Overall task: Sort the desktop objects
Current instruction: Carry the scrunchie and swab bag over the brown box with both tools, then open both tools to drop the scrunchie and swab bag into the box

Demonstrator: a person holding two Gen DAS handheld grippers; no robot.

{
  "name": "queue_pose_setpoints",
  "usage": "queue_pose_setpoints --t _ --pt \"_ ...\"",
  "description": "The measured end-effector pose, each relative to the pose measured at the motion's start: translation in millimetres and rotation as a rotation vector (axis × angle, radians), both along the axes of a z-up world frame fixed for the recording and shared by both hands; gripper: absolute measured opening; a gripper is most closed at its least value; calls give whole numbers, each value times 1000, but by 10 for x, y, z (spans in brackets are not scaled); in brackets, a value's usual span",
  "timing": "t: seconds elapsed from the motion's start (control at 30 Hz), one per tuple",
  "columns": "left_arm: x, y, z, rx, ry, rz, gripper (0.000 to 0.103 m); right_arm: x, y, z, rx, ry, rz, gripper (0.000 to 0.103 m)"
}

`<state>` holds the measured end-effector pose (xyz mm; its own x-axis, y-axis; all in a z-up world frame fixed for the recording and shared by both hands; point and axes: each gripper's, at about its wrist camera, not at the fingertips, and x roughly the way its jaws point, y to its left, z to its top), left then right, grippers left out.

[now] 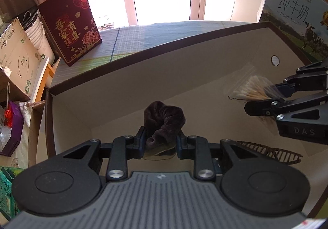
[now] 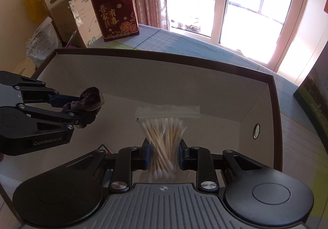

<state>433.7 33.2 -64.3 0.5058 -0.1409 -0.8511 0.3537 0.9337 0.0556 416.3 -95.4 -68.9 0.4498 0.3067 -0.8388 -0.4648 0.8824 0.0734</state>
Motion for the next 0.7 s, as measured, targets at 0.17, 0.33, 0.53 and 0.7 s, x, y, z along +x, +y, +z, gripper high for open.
queue_pose_setpoints --t 0.17,0.33,0.53,0.7 --pt "88 -48 -115 18 30 15 24 70 18 -80 -9 16 3 23" --pt "166 -85 -190 30 45 23 25 132 -6 -144 -4 37 -5 23" --pt "222 -79 -249 48 63 48 44 198 -38 -137 -11 50 -16 33" --pt "187 -89 -217 75 49 51 75 185 -58 -105 -16 16 -17 75"
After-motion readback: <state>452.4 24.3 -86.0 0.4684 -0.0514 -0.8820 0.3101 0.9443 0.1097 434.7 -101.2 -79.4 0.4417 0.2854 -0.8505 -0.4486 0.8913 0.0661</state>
